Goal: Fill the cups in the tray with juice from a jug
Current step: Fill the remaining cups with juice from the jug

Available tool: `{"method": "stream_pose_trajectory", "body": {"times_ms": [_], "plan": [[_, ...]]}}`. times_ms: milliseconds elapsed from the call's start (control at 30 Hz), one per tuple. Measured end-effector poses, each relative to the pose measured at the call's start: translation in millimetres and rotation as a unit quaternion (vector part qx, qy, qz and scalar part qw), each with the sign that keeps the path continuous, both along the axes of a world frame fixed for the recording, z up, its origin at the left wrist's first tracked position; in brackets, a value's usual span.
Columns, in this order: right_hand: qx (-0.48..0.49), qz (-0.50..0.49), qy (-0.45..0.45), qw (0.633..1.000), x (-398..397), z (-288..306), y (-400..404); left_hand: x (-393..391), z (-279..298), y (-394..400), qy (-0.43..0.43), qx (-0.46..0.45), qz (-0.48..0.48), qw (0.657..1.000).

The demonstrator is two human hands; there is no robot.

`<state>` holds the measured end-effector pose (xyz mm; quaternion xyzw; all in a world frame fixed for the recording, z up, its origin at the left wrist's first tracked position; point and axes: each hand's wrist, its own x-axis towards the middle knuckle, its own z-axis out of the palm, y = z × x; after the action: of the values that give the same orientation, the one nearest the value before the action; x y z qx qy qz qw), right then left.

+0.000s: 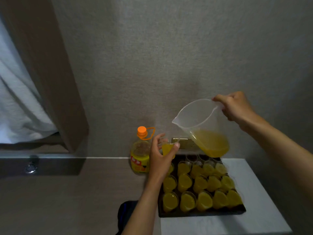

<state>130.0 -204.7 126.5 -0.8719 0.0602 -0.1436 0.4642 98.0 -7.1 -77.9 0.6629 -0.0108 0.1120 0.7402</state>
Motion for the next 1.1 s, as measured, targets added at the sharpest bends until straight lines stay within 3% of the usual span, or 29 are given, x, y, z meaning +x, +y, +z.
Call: {"method": "stream_pose_trajectory", "body": {"times_ms": [300,900,1100], "plan": [[0.129,-0.067,-0.045,0.988,-11,-22,-17,13,13,-7,-0.011,0.027,-0.008,1.000],[0.220,-0.175,-0.072,0.957,-25,-81,-46,56,16,-25,0.011,0.245,-0.065,0.967],[0.254,-0.195,-0.078,0.944,-29,-93,-54,68,18,-37,0.037,0.268,-0.081,0.959]]}}
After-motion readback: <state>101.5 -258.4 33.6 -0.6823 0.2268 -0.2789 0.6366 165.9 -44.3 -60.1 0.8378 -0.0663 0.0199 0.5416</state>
